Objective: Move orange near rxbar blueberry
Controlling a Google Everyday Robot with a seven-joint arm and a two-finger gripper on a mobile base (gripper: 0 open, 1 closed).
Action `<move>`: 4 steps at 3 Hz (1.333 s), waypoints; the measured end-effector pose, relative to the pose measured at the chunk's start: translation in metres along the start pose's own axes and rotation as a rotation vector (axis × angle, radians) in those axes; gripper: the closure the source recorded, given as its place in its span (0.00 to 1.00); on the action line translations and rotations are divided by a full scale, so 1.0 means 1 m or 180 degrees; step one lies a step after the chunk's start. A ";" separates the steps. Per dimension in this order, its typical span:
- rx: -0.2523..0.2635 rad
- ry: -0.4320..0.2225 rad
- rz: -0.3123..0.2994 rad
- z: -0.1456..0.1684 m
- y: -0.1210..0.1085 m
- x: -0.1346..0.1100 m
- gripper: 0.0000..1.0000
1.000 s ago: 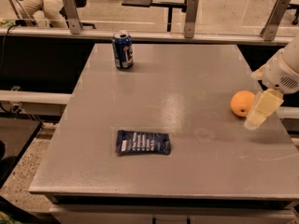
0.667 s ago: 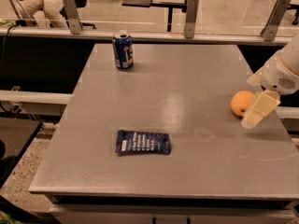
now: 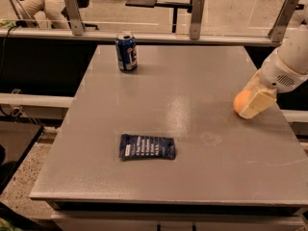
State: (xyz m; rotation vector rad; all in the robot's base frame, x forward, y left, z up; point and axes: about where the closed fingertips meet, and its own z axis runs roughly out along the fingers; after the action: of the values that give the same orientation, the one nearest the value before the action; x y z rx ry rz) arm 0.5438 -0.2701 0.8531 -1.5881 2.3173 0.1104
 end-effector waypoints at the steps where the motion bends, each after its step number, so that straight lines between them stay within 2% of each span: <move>1: -0.0018 -0.0096 -0.0102 -0.002 -0.006 -0.028 0.85; 2: -0.0116 -0.0238 -0.0241 0.006 -0.003 -0.065 1.00; 3: -0.0278 -0.0379 -0.0413 0.018 0.011 -0.103 1.00; 4: -0.0498 -0.0489 -0.0583 0.027 0.040 -0.131 1.00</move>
Offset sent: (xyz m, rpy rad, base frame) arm 0.0382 0.1054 0.0238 0.1206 -0.0156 0.1660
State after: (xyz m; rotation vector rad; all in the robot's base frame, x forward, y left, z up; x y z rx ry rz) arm 0.5559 -0.1314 0.8636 -1.7911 2.0805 0.3646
